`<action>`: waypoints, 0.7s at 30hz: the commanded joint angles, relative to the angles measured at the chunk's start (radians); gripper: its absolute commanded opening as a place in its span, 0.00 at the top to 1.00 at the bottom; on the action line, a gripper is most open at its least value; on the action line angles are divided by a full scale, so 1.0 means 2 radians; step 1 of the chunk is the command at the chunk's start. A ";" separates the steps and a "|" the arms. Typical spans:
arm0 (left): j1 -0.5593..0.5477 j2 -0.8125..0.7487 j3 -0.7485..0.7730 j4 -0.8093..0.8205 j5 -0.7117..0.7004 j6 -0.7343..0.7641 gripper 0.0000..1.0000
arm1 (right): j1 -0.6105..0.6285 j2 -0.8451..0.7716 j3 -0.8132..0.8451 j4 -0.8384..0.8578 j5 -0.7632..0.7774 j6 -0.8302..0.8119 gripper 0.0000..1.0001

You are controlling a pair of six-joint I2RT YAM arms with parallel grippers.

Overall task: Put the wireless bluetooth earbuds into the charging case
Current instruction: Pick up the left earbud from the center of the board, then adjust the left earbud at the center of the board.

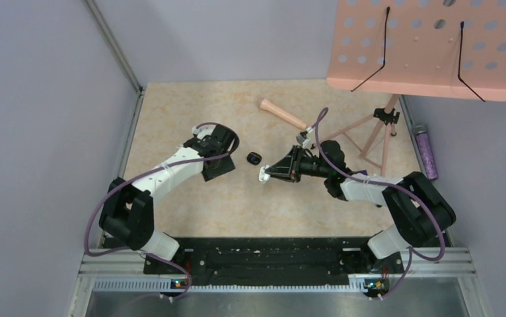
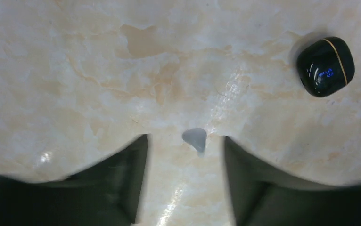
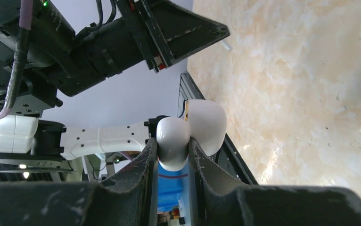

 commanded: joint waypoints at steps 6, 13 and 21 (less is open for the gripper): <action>0.002 -0.033 -0.026 0.043 0.014 0.011 0.01 | 0.006 -0.011 -0.020 0.035 0.001 -0.001 1.00; 0.003 -0.045 -0.039 0.040 0.011 0.009 0.01 | 0.006 -0.010 -0.023 0.040 -0.003 0.001 1.00; 0.017 -0.020 -0.031 0.007 0.000 0.012 0.16 | 0.006 -0.017 -0.028 0.037 -0.006 -0.001 1.00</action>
